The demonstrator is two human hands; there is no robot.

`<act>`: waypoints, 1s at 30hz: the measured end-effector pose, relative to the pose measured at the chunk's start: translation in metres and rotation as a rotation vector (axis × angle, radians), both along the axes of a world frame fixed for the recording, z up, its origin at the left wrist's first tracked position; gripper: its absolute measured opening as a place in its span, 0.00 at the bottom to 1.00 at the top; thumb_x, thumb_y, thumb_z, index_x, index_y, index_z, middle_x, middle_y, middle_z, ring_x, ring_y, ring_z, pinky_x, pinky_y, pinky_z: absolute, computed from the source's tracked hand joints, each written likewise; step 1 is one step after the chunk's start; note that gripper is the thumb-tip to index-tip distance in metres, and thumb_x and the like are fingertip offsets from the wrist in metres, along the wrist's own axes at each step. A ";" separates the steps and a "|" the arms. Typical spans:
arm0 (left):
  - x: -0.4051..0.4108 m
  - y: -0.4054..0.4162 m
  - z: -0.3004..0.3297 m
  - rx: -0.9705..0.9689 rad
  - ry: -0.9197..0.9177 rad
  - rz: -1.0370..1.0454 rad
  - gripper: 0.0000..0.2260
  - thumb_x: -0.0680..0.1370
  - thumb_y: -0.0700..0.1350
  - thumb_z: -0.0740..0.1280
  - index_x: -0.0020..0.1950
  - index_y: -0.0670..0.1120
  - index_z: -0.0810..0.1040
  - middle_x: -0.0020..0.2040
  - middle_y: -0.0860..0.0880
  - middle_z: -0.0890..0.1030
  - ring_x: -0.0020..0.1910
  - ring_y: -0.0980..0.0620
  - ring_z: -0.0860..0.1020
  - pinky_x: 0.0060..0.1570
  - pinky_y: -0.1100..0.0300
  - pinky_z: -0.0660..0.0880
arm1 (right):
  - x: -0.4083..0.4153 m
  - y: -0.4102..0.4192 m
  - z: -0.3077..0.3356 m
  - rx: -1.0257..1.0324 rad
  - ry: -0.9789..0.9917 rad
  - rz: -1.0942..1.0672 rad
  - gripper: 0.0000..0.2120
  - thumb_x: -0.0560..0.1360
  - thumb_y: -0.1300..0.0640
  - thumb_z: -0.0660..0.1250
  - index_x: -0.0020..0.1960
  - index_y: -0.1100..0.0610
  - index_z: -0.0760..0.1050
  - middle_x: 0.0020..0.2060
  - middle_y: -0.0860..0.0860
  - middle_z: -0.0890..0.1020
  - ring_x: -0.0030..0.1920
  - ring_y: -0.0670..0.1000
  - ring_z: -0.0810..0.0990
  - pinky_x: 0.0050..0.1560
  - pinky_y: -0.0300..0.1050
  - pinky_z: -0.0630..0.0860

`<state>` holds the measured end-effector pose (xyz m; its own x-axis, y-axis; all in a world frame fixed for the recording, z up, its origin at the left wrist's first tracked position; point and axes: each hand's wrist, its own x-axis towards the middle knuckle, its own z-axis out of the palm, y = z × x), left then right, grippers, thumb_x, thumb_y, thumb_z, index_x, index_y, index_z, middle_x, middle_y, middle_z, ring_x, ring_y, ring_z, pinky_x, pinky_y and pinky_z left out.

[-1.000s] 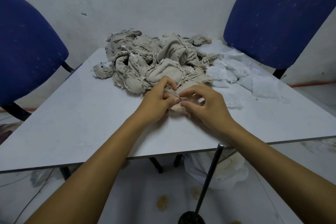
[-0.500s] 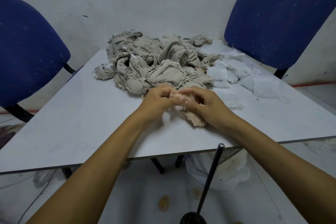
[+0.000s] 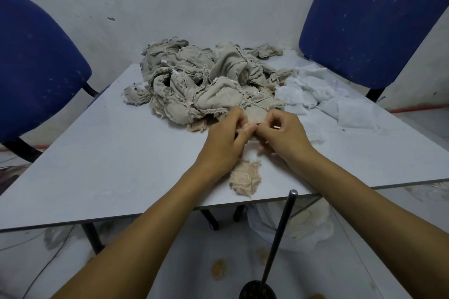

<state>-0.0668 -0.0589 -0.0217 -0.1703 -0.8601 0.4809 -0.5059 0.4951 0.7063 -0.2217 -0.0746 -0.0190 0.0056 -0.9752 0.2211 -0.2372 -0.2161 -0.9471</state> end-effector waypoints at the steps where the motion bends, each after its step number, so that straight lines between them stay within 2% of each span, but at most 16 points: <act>1: 0.001 0.000 0.000 0.015 0.027 0.001 0.08 0.81 0.45 0.66 0.45 0.49 0.69 0.29 0.51 0.76 0.25 0.58 0.74 0.28 0.65 0.68 | -0.001 0.001 0.000 -0.014 0.003 0.023 0.10 0.73 0.63 0.71 0.38 0.57 0.70 0.29 0.53 0.78 0.27 0.53 0.81 0.24 0.41 0.71; 2: 0.002 -0.001 0.001 0.031 0.069 0.015 0.07 0.81 0.44 0.66 0.46 0.48 0.70 0.29 0.50 0.77 0.25 0.56 0.76 0.27 0.65 0.70 | -0.003 0.003 0.001 -0.018 -0.027 0.100 0.10 0.74 0.64 0.71 0.41 0.57 0.70 0.33 0.54 0.79 0.29 0.54 0.81 0.26 0.44 0.75; 4: 0.011 -0.006 0.010 0.058 0.175 0.062 0.06 0.81 0.40 0.65 0.47 0.49 0.71 0.35 0.50 0.79 0.29 0.56 0.78 0.29 0.63 0.73 | -0.012 0.004 0.005 -0.007 -0.033 0.351 0.12 0.74 0.63 0.73 0.50 0.57 0.70 0.45 0.55 0.79 0.39 0.54 0.81 0.39 0.49 0.82; 6: 0.021 -0.011 0.022 0.106 0.305 0.040 0.09 0.80 0.34 0.64 0.47 0.49 0.74 0.38 0.48 0.79 0.32 0.56 0.79 0.31 0.63 0.75 | -0.021 0.004 0.012 -0.027 0.198 0.590 0.18 0.69 0.56 0.78 0.55 0.52 0.74 0.54 0.50 0.76 0.47 0.52 0.79 0.50 0.47 0.79; 8: 0.032 -0.013 0.033 0.175 0.452 -0.018 0.12 0.78 0.28 0.63 0.45 0.44 0.78 0.36 0.46 0.79 0.31 0.56 0.78 0.31 0.64 0.75 | -0.019 0.006 0.016 -0.055 0.473 0.746 0.19 0.66 0.49 0.79 0.55 0.44 0.79 0.51 0.41 0.76 0.48 0.44 0.75 0.50 0.37 0.73; 10: 0.045 -0.011 0.038 0.356 0.602 -0.201 0.13 0.74 0.27 0.61 0.39 0.40 0.81 0.35 0.46 0.80 0.32 0.53 0.78 0.31 0.63 0.74 | -0.013 0.006 0.014 -0.138 0.630 0.750 0.16 0.68 0.52 0.78 0.55 0.44 0.81 0.48 0.40 0.76 0.45 0.40 0.72 0.46 0.35 0.69; 11: 0.052 -0.008 0.041 0.510 0.611 -0.361 0.12 0.71 0.30 0.60 0.37 0.40 0.82 0.38 0.44 0.81 0.35 0.51 0.78 0.33 0.61 0.74 | -0.012 0.005 0.012 -0.177 0.648 0.705 0.14 0.70 0.55 0.77 0.54 0.45 0.81 0.46 0.42 0.77 0.43 0.40 0.72 0.44 0.36 0.69; 13: 0.061 -0.003 0.044 0.761 0.419 -0.633 0.11 0.69 0.35 0.61 0.38 0.40 0.84 0.50 0.42 0.82 0.45 0.48 0.79 0.40 0.57 0.75 | -0.012 0.002 0.007 -0.238 0.600 0.563 0.11 0.72 0.60 0.76 0.49 0.46 0.81 0.43 0.45 0.78 0.40 0.40 0.72 0.41 0.37 0.67; 14: 0.061 -0.002 0.041 0.794 0.312 -0.665 0.10 0.70 0.37 0.63 0.40 0.41 0.85 0.53 0.42 0.81 0.48 0.47 0.78 0.42 0.54 0.75 | -0.014 0.000 0.005 -0.250 0.553 0.492 0.10 0.72 0.60 0.77 0.47 0.47 0.81 0.41 0.47 0.78 0.38 0.41 0.72 0.40 0.37 0.66; 16: 0.055 -0.002 0.034 0.683 0.202 -0.485 0.03 0.72 0.40 0.69 0.43 0.43 0.82 0.49 0.44 0.81 0.46 0.46 0.78 0.41 0.51 0.75 | -0.017 -0.003 0.002 -0.238 0.429 0.396 0.06 0.72 0.56 0.77 0.47 0.49 0.82 0.37 0.53 0.79 0.34 0.43 0.71 0.37 0.38 0.66; 18: 0.046 -0.004 0.026 0.494 0.156 -0.253 0.04 0.75 0.40 0.73 0.48 0.45 0.79 0.47 0.44 0.81 0.44 0.48 0.79 0.43 0.49 0.77 | -0.017 -0.004 -0.002 -0.228 0.321 0.352 0.04 0.73 0.54 0.75 0.48 0.49 0.82 0.37 0.58 0.81 0.35 0.55 0.77 0.37 0.47 0.70; 20: 0.040 -0.006 0.020 0.431 0.134 -0.245 0.06 0.75 0.40 0.73 0.50 0.46 0.80 0.48 0.43 0.82 0.44 0.49 0.80 0.45 0.51 0.79 | -0.017 -0.005 -0.004 -0.219 0.254 0.312 0.02 0.75 0.53 0.73 0.48 0.48 0.82 0.38 0.58 0.82 0.40 0.61 0.80 0.40 0.51 0.74; 22: 0.035 -0.006 0.014 0.406 0.131 -0.252 0.06 0.74 0.37 0.74 0.48 0.46 0.81 0.43 0.43 0.82 0.41 0.47 0.81 0.42 0.52 0.80 | -0.019 -0.005 -0.004 -0.200 0.206 0.298 0.03 0.75 0.50 0.73 0.47 0.48 0.83 0.38 0.56 0.83 0.39 0.58 0.82 0.41 0.50 0.76; 25: 0.026 -0.008 0.010 0.364 0.138 -0.167 0.09 0.75 0.31 0.71 0.42 0.45 0.80 0.31 0.55 0.79 0.32 0.55 0.79 0.36 0.58 0.80 | -0.022 -0.005 -0.002 -0.136 0.141 0.399 0.11 0.71 0.48 0.74 0.49 0.52 0.83 0.38 0.54 0.84 0.37 0.50 0.82 0.40 0.43 0.77; 27: 0.024 -0.010 0.011 0.402 0.230 -0.128 0.11 0.75 0.28 0.69 0.40 0.44 0.79 0.30 0.53 0.79 0.30 0.54 0.78 0.35 0.58 0.80 | -0.025 -0.006 0.001 -0.065 0.159 0.503 0.13 0.67 0.50 0.77 0.50 0.53 0.83 0.38 0.51 0.84 0.38 0.47 0.82 0.42 0.39 0.77; 30: 0.028 -0.012 0.017 0.417 0.377 -0.100 0.13 0.74 0.25 0.67 0.41 0.43 0.79 0.32 0.48 0.78 0.30 0.52 0.77 0.37 0.57 0.77 | -0.027 -0.009 0.003 -0.038 0.270 0.530 0.10 0.68 0.55 0.79 0.47 0.50 0.82 0.38 0.48 0.85 0.40 0.46 0.83 0.44 0.39 0.77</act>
<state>-0.0391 -0.0708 -0.0045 -0.1429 -0.9786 0.1478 -0.1459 0.1686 0.9748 -0.2485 -0.0837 -0.0164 0.5502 -0.8156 0.1792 -0.3190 -0.4036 -0.8575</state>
